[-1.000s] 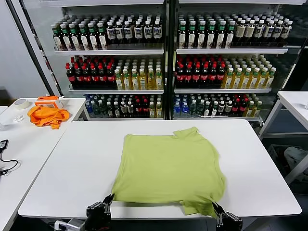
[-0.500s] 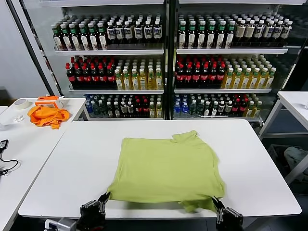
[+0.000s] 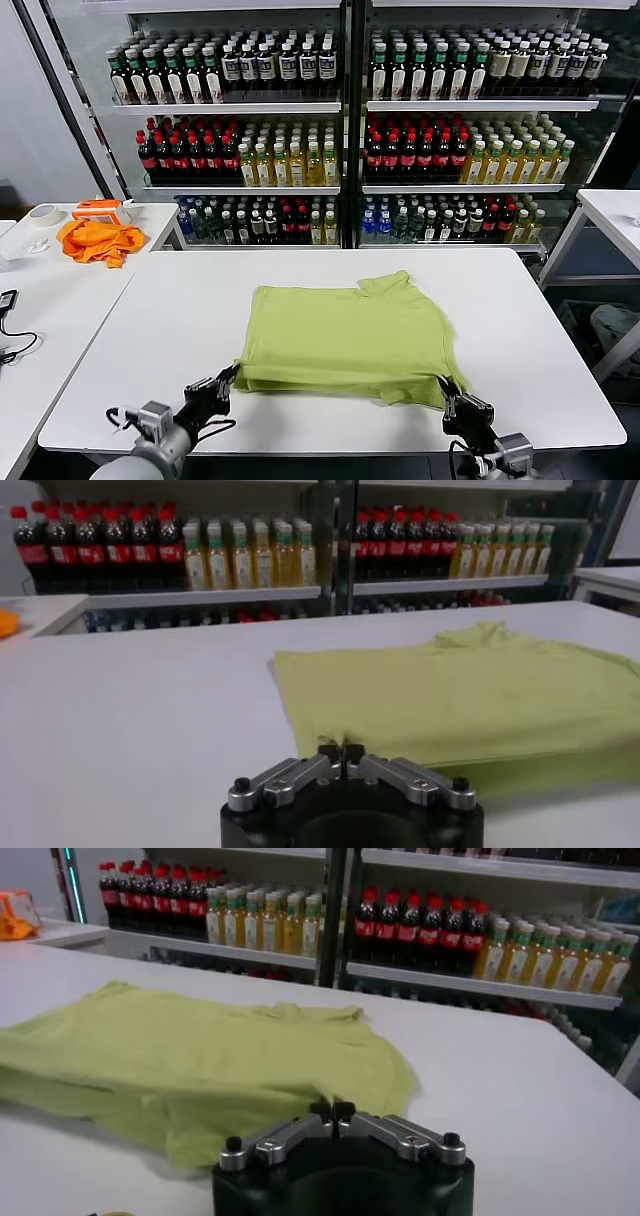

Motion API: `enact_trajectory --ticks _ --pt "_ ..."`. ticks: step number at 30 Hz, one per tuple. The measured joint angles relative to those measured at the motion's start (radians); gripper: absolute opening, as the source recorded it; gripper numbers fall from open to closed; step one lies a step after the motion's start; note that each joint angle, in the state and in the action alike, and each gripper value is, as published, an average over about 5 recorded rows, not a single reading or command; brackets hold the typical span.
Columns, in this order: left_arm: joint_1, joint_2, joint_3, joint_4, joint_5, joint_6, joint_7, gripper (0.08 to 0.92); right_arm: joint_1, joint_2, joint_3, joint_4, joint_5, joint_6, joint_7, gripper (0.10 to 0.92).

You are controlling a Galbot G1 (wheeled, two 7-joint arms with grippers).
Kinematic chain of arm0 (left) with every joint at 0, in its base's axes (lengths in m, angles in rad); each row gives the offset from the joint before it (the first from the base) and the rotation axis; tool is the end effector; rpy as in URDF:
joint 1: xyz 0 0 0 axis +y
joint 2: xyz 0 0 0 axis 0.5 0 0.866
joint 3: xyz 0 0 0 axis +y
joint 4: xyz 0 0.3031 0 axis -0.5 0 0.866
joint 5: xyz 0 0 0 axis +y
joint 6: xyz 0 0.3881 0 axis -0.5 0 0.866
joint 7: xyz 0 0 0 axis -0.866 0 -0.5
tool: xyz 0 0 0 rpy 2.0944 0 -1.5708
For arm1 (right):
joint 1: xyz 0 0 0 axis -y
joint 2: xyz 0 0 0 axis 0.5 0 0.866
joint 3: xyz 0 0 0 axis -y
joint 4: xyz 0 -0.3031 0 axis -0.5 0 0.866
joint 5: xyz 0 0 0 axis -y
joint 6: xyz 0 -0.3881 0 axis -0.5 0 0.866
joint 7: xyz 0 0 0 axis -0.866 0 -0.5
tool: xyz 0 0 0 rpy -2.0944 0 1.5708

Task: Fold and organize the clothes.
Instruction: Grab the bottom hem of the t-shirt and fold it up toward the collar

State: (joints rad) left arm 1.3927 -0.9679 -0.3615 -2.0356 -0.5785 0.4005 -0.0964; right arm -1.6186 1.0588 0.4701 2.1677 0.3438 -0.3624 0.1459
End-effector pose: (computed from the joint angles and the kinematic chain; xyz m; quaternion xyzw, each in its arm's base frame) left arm 0.2754 0.0271 -0.2459 -0.1471 -0.9651 -0.0090 0.2166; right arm 0.2250 -0.0267 -0.2427 0.0811 -0.9749 0.0713 0.1948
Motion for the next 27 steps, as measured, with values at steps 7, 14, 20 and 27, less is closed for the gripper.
enact_trajectory --ticks 7,14,20,27 --pt "-0.105 -0.006 0.039 0.081 -0.010 0.005 0.023 0.081 0.042 0.010 -0.019 -0.046 -0.005 -0.009 0.003 0.105" --pt "-0.178 -0.007 0.066 0.146 -0.008 0.017 0.056 0.081 0.074 0.025 -0.032 -0.082 -0.021 -0.004 0.000 0.105" --pt "-0.226 -0.013 0.097 0.191 0.004 0.021 0.072 0.081 0.099 0.038 -0.046 -0.108 -0.034 -0.003 -0.002 0.111" --pt "-0.265 -0.017 0.110 0.242 0.032 0.017 0.079 0.198 0.131 0.044 -0.058 -0.143 -0.031 -0.016 0.002 0.265"
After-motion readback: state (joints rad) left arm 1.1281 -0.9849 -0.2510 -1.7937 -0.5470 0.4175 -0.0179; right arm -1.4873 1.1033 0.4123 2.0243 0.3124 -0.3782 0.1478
